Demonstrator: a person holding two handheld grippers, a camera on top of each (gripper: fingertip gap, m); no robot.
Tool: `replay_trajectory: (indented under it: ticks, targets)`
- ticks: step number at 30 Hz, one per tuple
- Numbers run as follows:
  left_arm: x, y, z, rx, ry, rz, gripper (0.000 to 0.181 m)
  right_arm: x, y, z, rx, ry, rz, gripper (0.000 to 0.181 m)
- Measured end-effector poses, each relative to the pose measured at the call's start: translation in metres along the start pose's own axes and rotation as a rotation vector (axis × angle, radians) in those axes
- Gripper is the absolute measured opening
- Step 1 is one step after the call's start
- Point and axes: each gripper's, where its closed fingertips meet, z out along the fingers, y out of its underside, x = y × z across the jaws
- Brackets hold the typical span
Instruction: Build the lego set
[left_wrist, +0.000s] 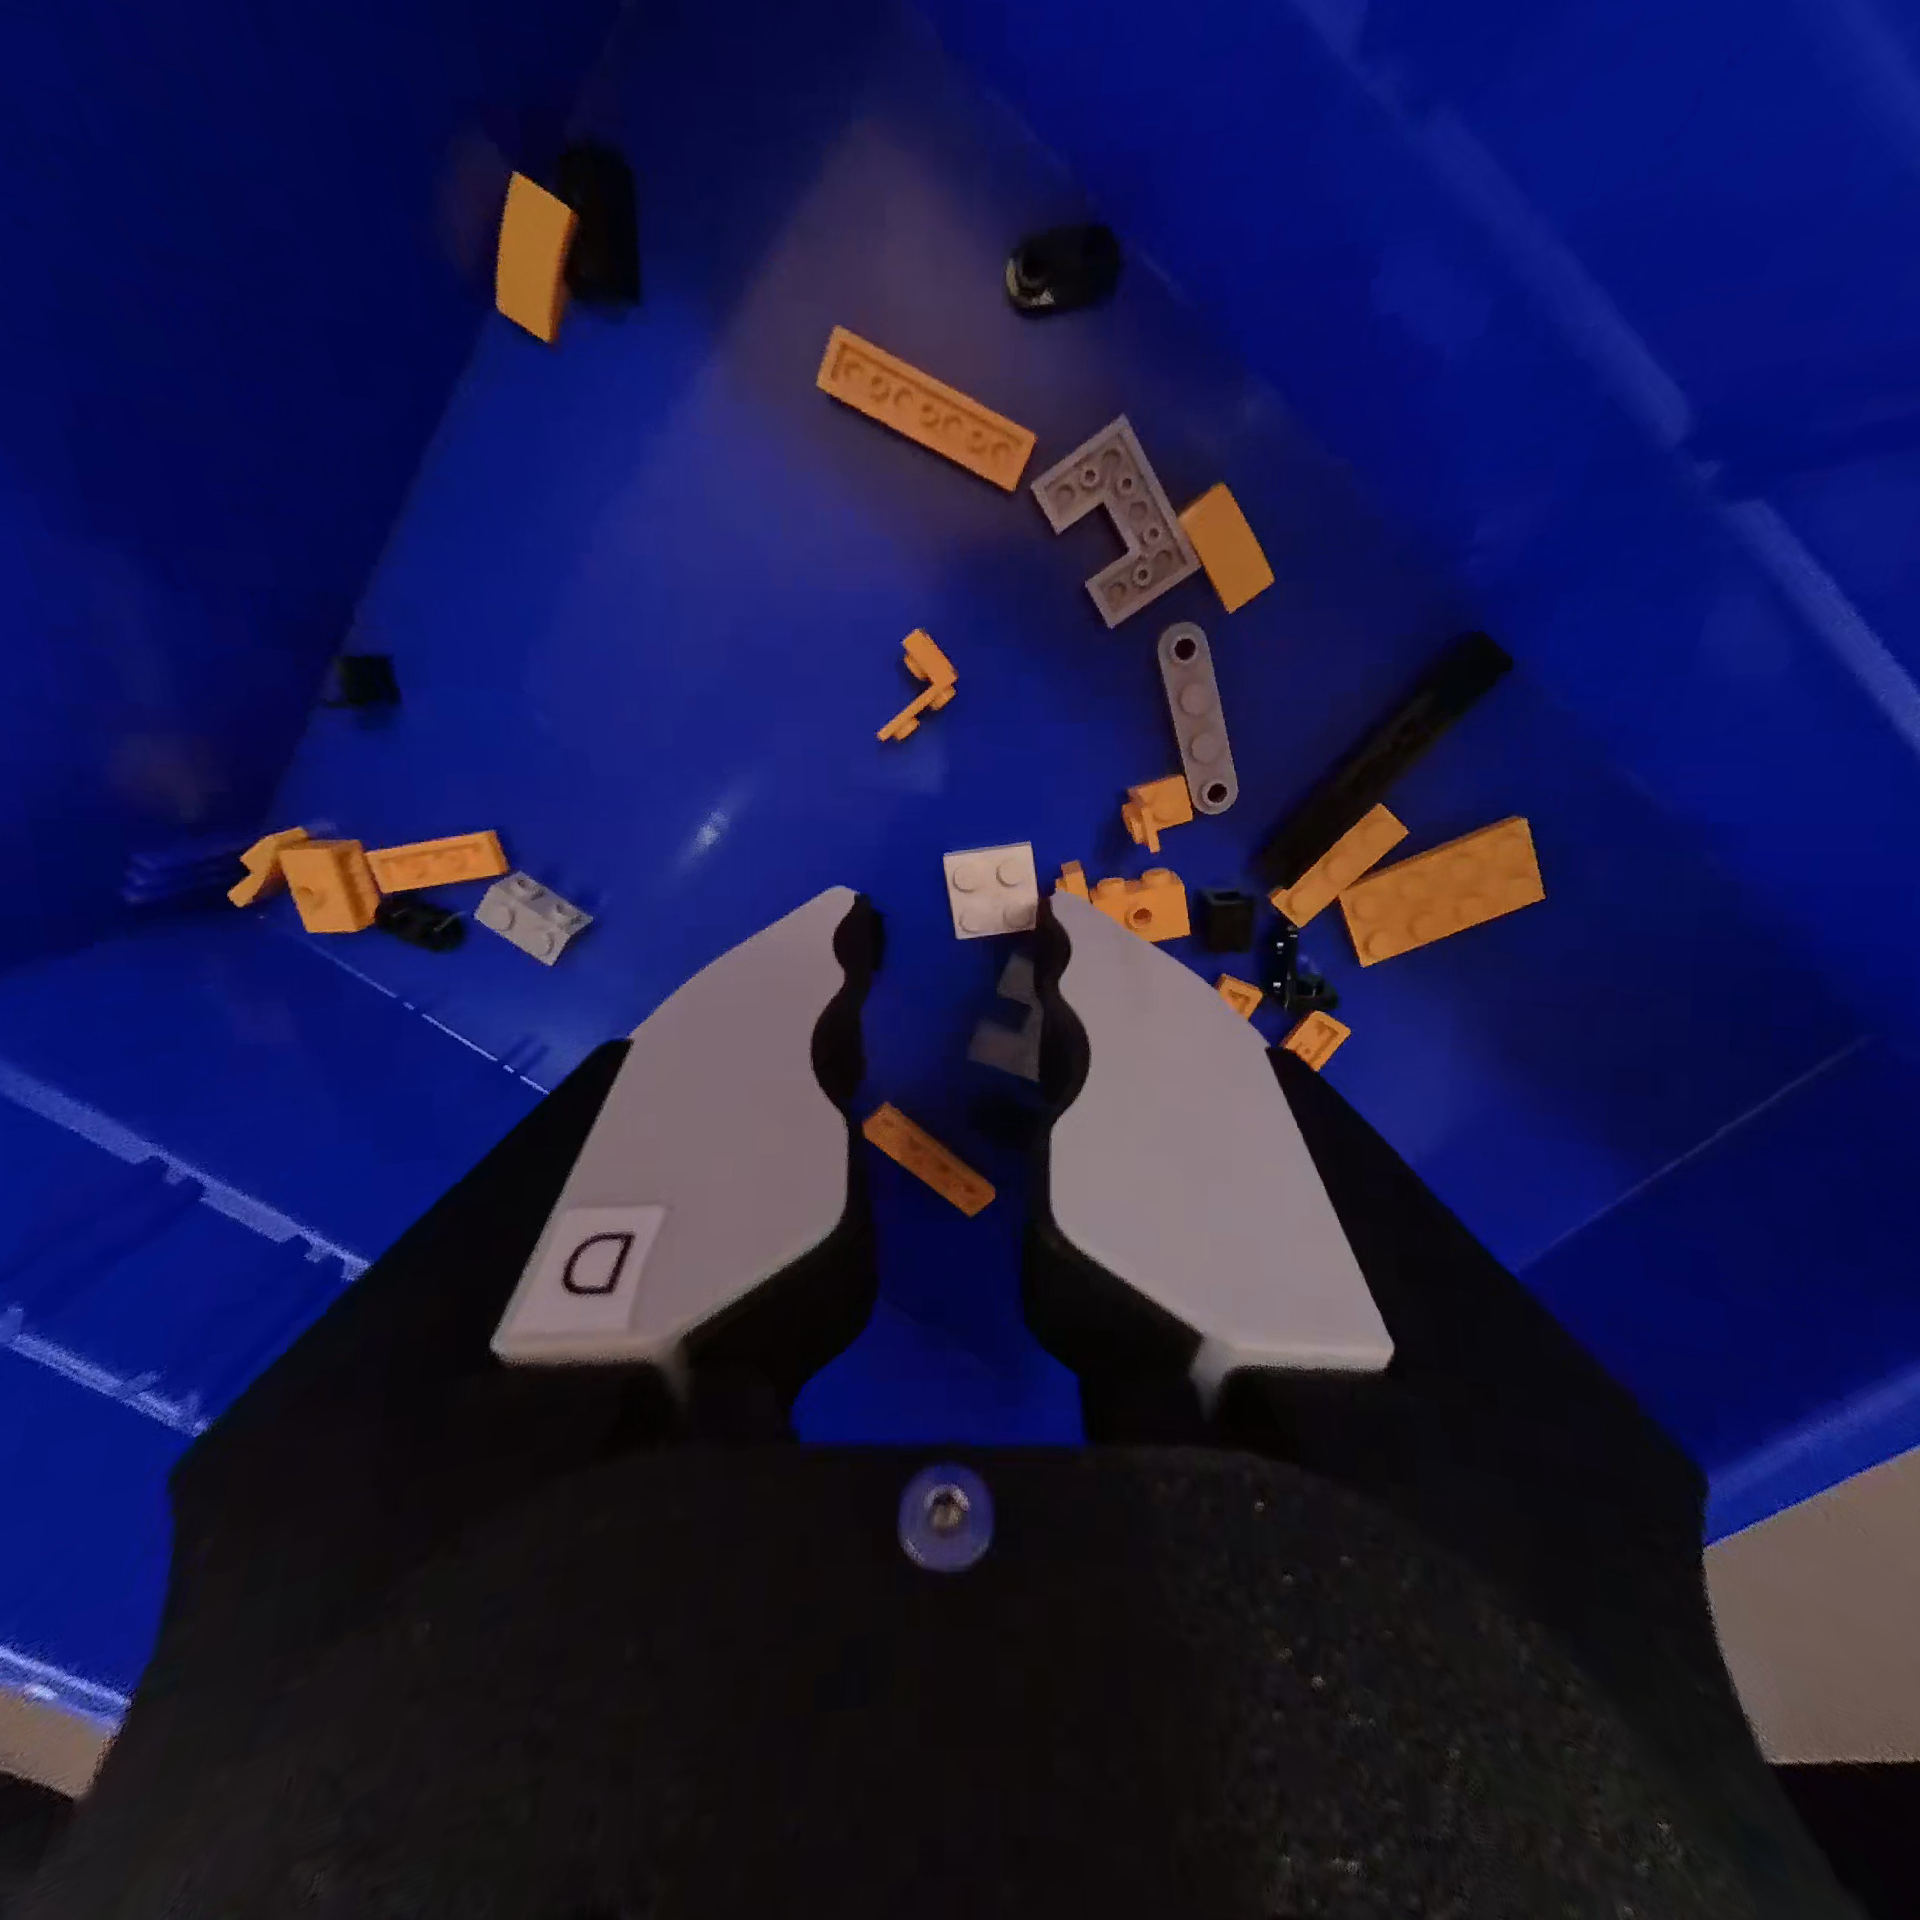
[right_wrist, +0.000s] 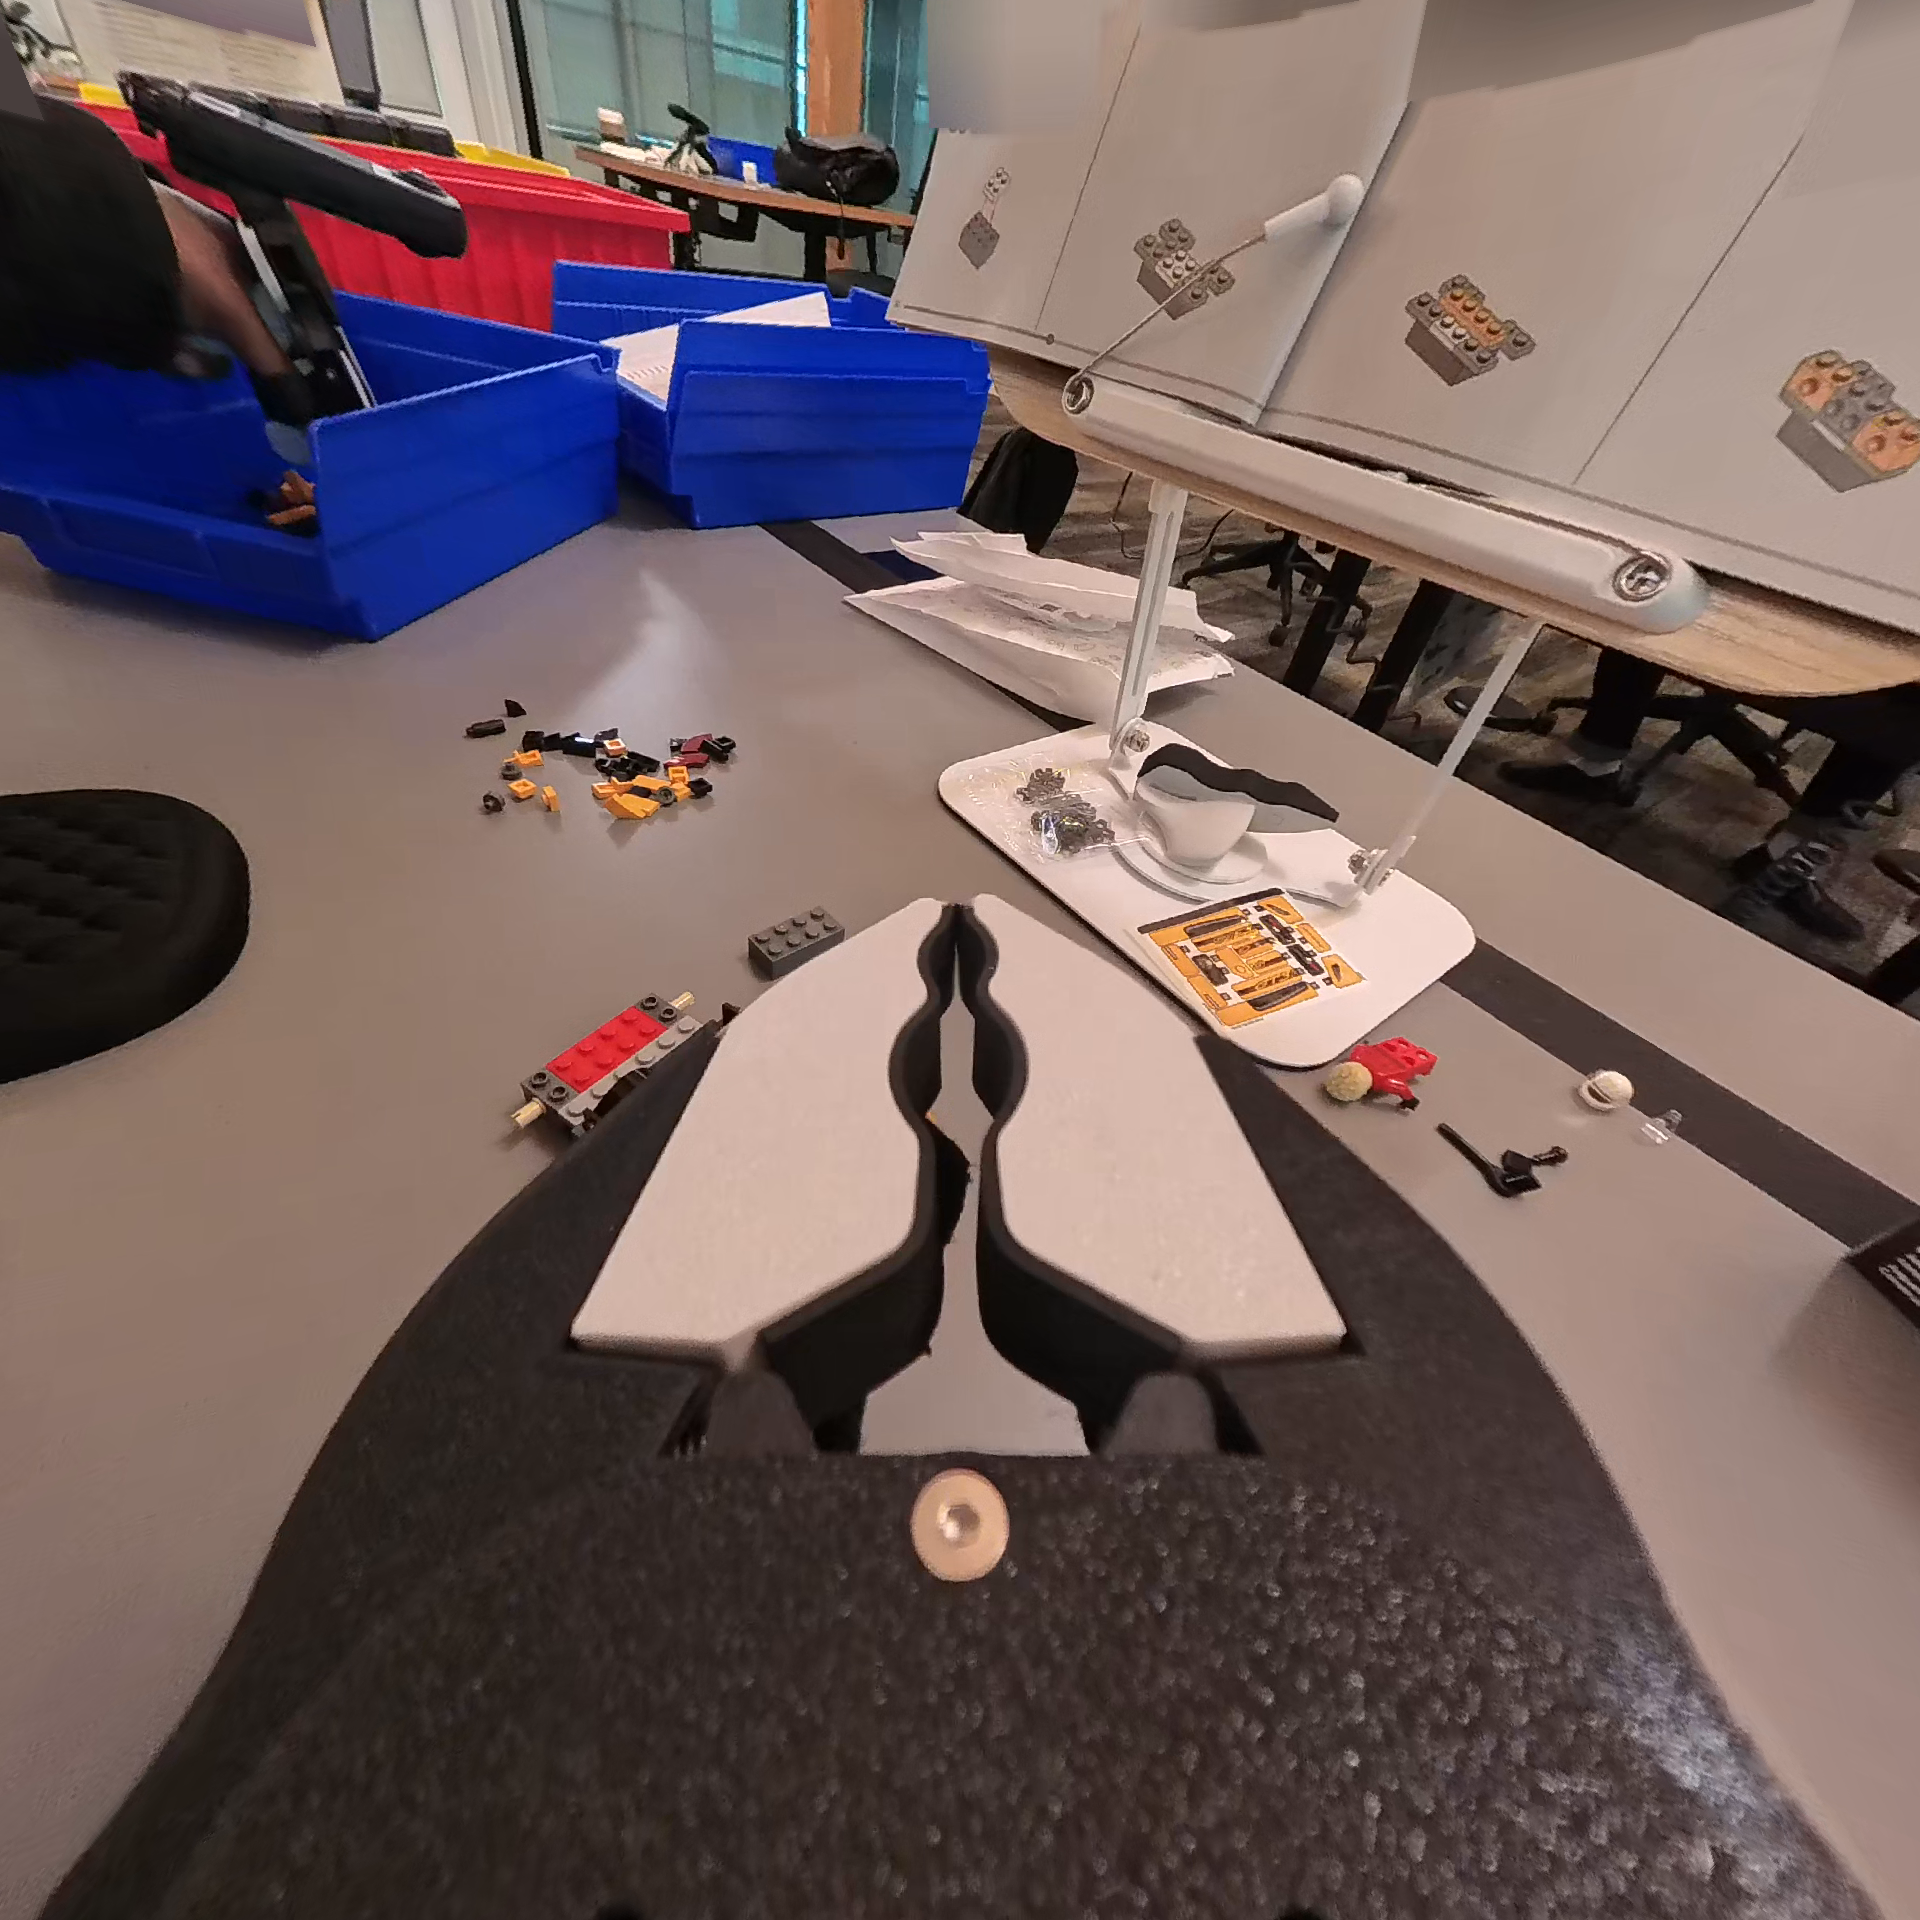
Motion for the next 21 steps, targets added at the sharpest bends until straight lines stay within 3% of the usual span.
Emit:
replay_trajectory:
  ticks: [1,6,10,15,19,21]
  targets:
    - [0.002,0.0,0.0,0.0,0.01,0.002,0.031,0.0,0.001,0.0,-0.001,-0.002,0.002,0.0]
    - [0.005,0.001,0.005,-0.01,0.033,0.003,0.033,-0.002,0.002,0.001,-0.005,-0.01,-0.003,0.0]
    - [0.011,-0.001,0.006,-0.005,0.071,0.002,0.016,-0.003,0.002,0.001,-0.009,-0.017,-0.003,0.0]
    - [0.009,0.0,0.001,0.006,0.065,0.011,0.016,-0.004,0.001,0.0,-0.005,-0.02,-0.01,0.0]
    - [0.014,-0.018,-0.037,0.145,0.007,0.044,0.016,-0.004,-0.002,-0.003,0.007,-0.017,-0.012,0.0]
    - [0.039,-0.033,-0.069,0.242,0.008,0.114,0.016,-0.004,-0.003,-0.003,0.012,-0.021,-0.007,0.0]
